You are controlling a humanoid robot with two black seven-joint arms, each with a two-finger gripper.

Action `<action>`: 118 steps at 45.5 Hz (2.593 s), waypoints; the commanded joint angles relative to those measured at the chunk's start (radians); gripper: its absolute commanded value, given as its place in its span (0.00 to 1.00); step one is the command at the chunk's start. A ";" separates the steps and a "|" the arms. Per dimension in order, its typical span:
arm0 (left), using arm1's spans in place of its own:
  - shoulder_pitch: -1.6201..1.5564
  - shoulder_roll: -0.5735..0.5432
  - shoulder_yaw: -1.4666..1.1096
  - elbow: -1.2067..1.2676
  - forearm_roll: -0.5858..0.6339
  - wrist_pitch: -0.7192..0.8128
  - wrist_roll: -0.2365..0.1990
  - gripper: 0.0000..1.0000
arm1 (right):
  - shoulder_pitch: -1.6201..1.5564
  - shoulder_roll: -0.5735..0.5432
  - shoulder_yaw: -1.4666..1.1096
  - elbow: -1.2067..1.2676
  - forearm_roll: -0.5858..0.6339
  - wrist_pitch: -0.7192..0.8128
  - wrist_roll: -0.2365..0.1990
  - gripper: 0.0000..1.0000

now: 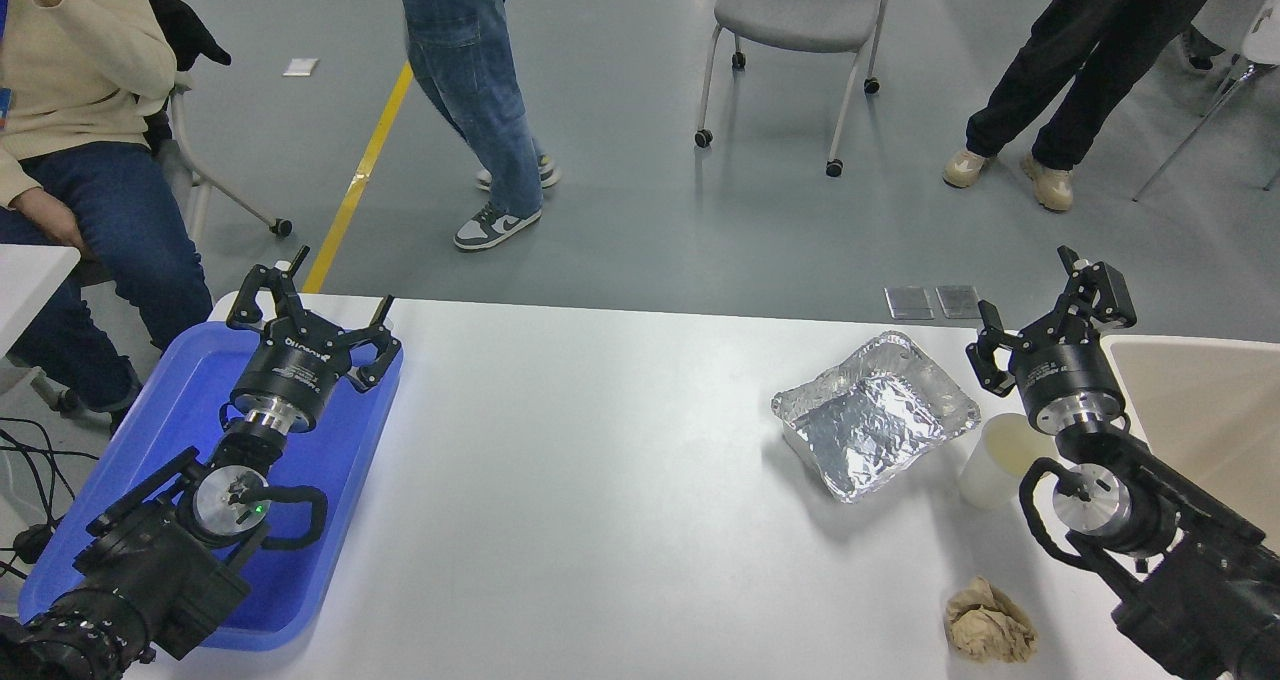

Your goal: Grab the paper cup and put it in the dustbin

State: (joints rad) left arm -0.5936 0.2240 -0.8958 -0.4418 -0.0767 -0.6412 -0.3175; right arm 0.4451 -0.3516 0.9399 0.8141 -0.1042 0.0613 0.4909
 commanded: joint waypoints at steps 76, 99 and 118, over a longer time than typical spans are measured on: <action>-0.002 0.000 0.000 0.000 0.000 0.000 0.000 1.00 | 0.819 -0.446 -1.533 0.151 0.004 0.066 -0.005 1.00; -0.002 0.000 0.000 0.000 0.000 0.000 0.000 1.00 | 1.501 -0.234 -2.373 0.424 -0.002 0.440 -0.011 1.00; -0.002 0.000 0.000 0.000 0.000 0.000 0.000 1.00 | 1.659 -0.069 -2.420 0.470 -0.301 0.724 -0.037 0.99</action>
State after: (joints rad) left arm -0.5952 0.2240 -0.8958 -0.4418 -0.0767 -0.6413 -0.3175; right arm 1.9949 -0.5009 -1.4280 1.2529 -0.2479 0.6257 0.4727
